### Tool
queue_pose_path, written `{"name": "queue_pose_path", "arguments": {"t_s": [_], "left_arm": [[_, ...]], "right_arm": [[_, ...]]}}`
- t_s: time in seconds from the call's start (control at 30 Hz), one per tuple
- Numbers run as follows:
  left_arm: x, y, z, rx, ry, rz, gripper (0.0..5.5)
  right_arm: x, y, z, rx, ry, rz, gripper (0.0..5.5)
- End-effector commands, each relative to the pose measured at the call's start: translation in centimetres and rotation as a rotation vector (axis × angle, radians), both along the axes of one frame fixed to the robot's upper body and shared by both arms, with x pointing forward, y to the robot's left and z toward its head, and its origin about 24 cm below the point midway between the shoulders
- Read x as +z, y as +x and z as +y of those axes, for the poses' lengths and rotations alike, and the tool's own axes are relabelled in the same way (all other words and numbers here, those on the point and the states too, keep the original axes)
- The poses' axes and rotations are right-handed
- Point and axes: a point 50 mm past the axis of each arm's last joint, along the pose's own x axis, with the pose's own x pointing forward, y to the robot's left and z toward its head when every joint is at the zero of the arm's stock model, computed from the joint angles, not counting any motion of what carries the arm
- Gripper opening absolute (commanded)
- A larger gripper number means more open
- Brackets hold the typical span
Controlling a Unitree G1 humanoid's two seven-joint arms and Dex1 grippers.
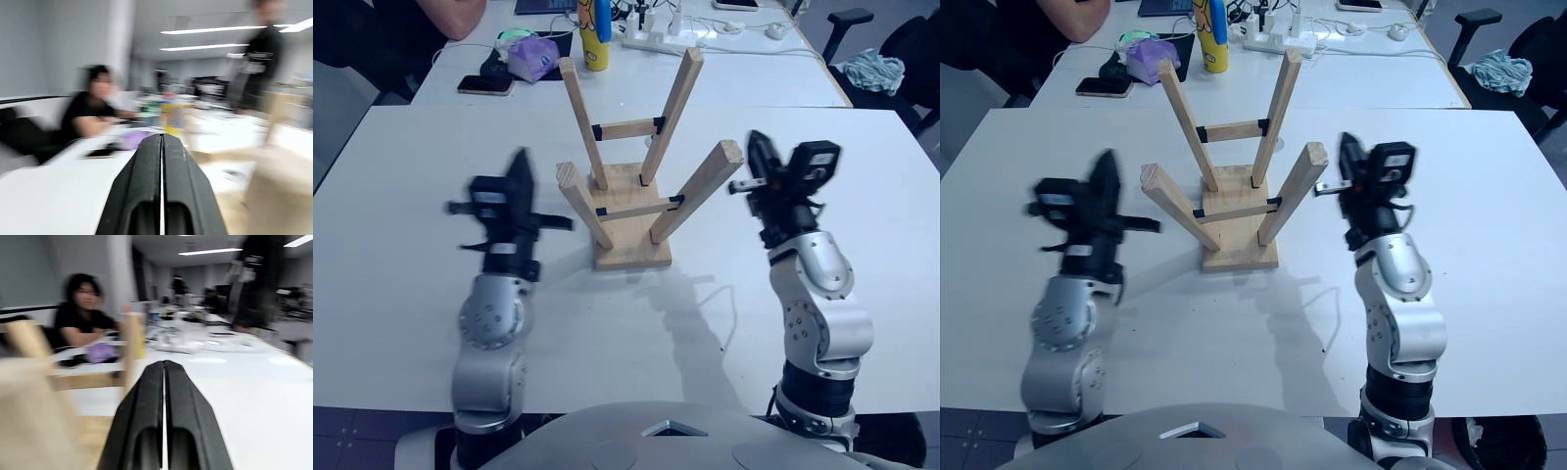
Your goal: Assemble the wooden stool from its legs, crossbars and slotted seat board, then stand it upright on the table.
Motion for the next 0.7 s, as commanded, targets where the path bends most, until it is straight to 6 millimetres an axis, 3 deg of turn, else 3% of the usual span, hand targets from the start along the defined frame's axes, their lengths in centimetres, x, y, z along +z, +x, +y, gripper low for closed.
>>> {"name": "queue_pose_path", "arguments": {"t_s": [0.03,0.17,0.23,0.33,0.43,0.5,0.6,0.63,0.7], "left_arm": [[-1.2,0.3,-0.9,-0.041,0.041,0.093,0.04],[-1.7,0.4,2.4,0.187,0.059,0.127,0.04],[-1.6,0.1,3.8,0.286,0.054,0.119,0.04],[-0.5,-0.4,5.6,0.423,0.054,0.041,0.04],[0.7,-0.8,6.3,0.478,0.055,-0.050,0.04],[0.3,-0.4,4.9,0.362,0.027,-0.023,0.04],[-2.0,0.5,-0.7,-0.036,0.037,0.142,0.04],[-2.5,0.5,-1.6,-0.082,0.033,0.178,0.04],[-3.1,0.4,-1.7,-0.094,0.051,0.229,0.04]], "right_arm": [[-0.8,-0.1,0.9,0.064,-0.033,0.052,0.00],[-1.3,0.3,-0.7,-0.054,-0.063,0.084,0.00],[-1.4,0.8,-2.8,-0.201,-0.055,0.095,0.00],[-1.3,1.0,-5.0,-0.342,-0.023,0.093,0.00],[-1.1,0.9,-5.5,-0.382,0.000,0.078,0.00],[-0.7,1.0,-4.2,-0.285,0.018,0.051,0.00],[-0.7,0.1,1.1,0.088,-0.029,0.031,0.00],[-1.6,-0.2,2.1,0.156,-0.073,0.096,0.00],[-2.7,-0.1,1.9,0.159,-0.095,0.163,0.00]]}}
